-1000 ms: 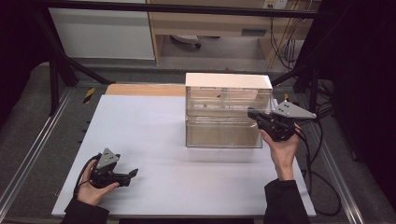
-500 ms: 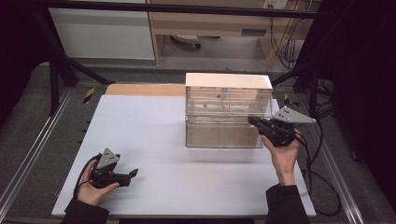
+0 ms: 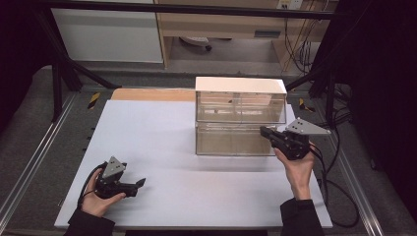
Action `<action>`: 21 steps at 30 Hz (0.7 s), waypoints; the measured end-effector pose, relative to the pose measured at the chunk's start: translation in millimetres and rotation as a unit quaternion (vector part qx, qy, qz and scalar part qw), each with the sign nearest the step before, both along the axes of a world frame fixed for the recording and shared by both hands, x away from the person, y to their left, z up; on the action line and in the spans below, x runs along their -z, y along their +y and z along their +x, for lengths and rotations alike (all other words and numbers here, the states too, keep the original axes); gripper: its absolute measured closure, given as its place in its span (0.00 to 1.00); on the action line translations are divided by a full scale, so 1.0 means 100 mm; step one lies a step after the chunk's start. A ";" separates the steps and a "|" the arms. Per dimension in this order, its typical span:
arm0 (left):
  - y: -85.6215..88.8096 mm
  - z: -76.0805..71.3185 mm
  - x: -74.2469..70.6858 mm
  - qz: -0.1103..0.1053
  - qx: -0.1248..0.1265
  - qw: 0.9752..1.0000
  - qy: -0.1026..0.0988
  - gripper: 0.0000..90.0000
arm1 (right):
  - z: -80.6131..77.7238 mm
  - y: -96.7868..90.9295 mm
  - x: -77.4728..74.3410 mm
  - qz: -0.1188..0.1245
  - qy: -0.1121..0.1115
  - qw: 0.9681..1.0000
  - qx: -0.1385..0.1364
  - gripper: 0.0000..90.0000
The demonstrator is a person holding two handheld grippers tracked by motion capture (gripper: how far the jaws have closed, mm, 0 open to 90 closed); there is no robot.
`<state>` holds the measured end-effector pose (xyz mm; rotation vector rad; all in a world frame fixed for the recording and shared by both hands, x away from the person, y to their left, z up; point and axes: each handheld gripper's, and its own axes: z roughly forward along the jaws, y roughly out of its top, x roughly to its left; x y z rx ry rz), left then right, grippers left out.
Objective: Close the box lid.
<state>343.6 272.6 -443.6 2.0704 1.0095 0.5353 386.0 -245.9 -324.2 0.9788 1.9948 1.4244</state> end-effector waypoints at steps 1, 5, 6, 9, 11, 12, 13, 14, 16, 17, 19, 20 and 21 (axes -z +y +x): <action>0.00 0.00 0.00 0.000 0.000 1.000 0.000 0.10 | -0.01 -0.01 0.00 -0.002 0.002 1.000 -0.002 1.00; 0.01 0.00 0.00 -0.001 -0.001 1.000 -0.001 0.10 | -0.08 -0.04 0.03 -0.003 0.005 1.000 -0.006 0.95; 0.01 0.00 0.00 -0.001 -0.002 1.000 -0.001 0.10 | -0.09 -0.05 0.04 -0.007 0.009 1.000 -0.008 0.92; 0.01 0.00 0.00 0.000 -0.001 1.000 -0.001 0.10 | -0.14 -0.07 0.11 -0.019 0.020 1.000 -0.010 0.81; 0.01 0.00 0.00 0.001 -0.001 1.000 0.000 0.10 | -0.18 -0.10 0.17 -0.017 0.031 0.999 -0.009 0.73; 0.00 0.00 0.00 -0.001 -0.001 1.000 -0.001 0.10 | -0.20 -0.12 0.22 -0.019 0.036 0.999 -0.005 0.68; 0.00 0.00 0.00 -0.001 -0.001 1.000 0.000 0.10 | -0.21 -0.13 0.25 -0.020 0.037 0.999 -0.003 0.64; 0.00 0.00 0.01 0.000 -0.002 1.000 0.001 0.10 | -0.23 -0.15 0.29 -0.022 0.042 0.999 0.002 0.59; 0.00 0.00 0.01 0.001 -0.001 1.000 0.002 0.10 | -0.24 -0.18 0.36 -0.022 0.048 0.999 0.011 0.52; 0.00 0.00 0.01 0.002 0.000 1.000 0.002 0.10 | -0.25 -0.19 0.40 -0.021 0.051 0.998 0.014 0.48; 0.00 0.00 0.01 0.002 0.001 1.000 0.002 0.10 | -0.26 -0.22 0.47 -0.024 0.057 0.998 0.021 0.41; 0.00 0.00 0.01 0.002 0.001 1.000 0.002 0.09 | -0.27 -0.22 0.50 -0.025 0.061 0.998 0.022 0.38; 0.00 0.00 0.01 0.002 0.001 1.000 0.002 0.09 | -0.27 -0.23 0.53 -0.027 0.063 0.997 0.025 0.34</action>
